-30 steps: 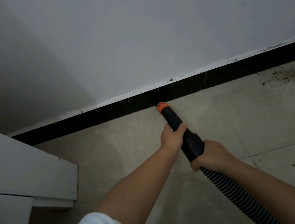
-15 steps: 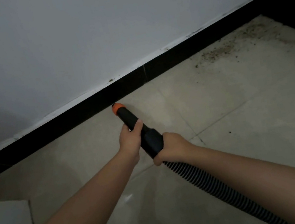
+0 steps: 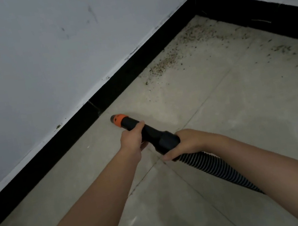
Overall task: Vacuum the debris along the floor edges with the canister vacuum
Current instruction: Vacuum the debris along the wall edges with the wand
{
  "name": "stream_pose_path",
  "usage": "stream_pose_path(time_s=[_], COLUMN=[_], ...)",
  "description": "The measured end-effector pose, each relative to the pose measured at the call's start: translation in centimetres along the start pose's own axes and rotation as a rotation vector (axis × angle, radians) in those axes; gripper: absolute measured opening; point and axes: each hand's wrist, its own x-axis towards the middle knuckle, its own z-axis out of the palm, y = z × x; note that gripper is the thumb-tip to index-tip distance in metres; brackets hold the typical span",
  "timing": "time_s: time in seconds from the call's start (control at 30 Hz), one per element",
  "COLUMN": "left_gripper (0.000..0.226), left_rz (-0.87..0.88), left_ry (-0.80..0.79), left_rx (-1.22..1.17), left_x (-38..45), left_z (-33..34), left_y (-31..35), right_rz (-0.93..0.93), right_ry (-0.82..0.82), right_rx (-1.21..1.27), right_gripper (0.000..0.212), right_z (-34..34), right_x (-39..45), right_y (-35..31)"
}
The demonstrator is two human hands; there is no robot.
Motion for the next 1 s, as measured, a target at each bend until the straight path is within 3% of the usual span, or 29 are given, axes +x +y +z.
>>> stream_pose_path(time_s=[0.1, 0.43, 0.63, 1.0], left_gripper=[0.040, 0.038, 0.047, 0.053], left_rz=[0.015, 0.090, 0.252, 0.171], left_ry=[0.038, -0.064, -0.024, -0.193], left_rx=[0.024, 0.119, 0.107, 0.062], left_x=[0.9, 0.4, -1.5, -4.8], left_z=[0.9, 5.0, 8.5, 12.9], left_y=[1.2, 1.7, 0.6, 0.7], right_rz=[-0.011, -0.067, -0.026, 0.134], right_ry=[0.041, 0.310, 0.294, 0.321], right_rx=[-0.028, -0.018, -0.145, -0.183], right_gripper=[0.036, 0.035, 0.035, 0.031], right_z=[-0.6, -1.5, -5.1, -8.3], right_x=[0.7, -0.9, -4.5, -9.7], right_y=[0.2, 2.0, 1.5, 1.9])
